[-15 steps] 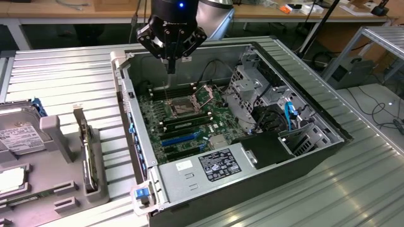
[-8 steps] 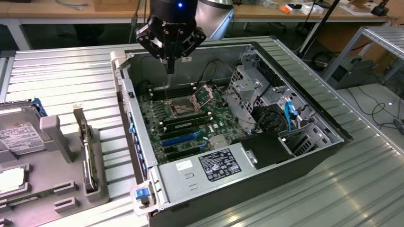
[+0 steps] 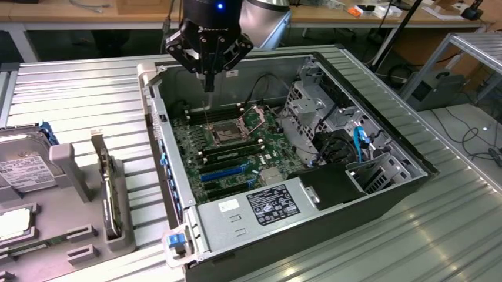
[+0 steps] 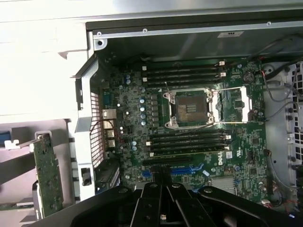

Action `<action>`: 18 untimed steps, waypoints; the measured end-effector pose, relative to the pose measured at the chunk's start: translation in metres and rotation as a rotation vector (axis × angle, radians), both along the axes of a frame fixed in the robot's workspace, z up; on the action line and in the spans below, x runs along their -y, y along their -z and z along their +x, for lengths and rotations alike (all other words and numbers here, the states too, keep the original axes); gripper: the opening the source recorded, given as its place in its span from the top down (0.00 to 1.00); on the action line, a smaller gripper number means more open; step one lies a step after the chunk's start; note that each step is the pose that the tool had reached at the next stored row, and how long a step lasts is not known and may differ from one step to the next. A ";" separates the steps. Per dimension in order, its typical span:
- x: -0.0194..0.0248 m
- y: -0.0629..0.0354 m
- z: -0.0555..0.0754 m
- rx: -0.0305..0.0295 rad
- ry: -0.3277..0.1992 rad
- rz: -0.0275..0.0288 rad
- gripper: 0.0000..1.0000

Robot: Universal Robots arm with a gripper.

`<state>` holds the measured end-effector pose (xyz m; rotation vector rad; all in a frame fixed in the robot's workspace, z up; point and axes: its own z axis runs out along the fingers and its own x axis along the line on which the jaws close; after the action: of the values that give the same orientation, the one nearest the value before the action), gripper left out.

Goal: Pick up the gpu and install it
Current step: 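Reach for the gpu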

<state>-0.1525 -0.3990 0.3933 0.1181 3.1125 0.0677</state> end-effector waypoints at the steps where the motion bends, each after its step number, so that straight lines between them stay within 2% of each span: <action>1: 0.0000 0.0000 -0.001 0.0000 0.000 0.0000 0.90; 18: 0.0000 0.0000 -0.018 0.0000 0.000 -0.0001 0.90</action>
<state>-0.1702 -0.3989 0.3933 0.1180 3.1125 0.0676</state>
